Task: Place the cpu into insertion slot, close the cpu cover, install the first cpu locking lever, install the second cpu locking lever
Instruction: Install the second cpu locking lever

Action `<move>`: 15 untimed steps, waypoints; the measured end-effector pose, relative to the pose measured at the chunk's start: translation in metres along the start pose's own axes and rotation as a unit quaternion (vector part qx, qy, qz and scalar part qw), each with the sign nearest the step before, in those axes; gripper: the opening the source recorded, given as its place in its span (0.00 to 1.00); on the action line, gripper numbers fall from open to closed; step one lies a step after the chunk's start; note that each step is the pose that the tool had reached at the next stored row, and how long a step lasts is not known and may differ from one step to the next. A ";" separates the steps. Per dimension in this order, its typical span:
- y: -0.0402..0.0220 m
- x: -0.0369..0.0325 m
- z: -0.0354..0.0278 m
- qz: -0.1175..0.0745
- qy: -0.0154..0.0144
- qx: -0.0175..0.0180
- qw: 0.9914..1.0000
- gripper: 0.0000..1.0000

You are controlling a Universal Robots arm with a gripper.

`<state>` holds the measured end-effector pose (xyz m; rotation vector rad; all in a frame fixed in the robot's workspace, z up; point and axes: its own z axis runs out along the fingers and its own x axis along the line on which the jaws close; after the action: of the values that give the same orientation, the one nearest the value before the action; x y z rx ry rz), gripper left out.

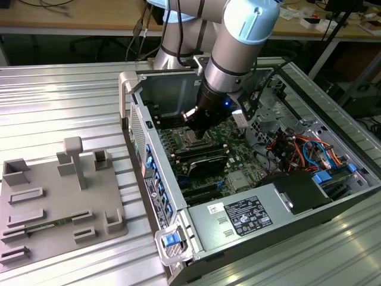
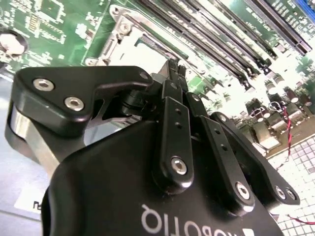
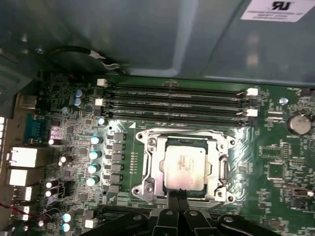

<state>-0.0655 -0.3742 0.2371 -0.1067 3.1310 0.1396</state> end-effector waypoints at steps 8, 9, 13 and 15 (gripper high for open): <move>-0.0084 0.0002 -0.0061 0.007 0.000 0.000 1.000 0.11; -0.0110 0.0004 -0.0063 0.007 -0.001 -0.003 1.000 0.11; -0.0253 0.0019 -0.0076 0.007 -0.001 -0.009 1.000 0.11; -0.0287 0.0035 -0.0079 0.008 -0.001 -0.014 1.000 0.11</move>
<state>-0.0670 -0.4037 0.2424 -0.0831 3.1285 0.1844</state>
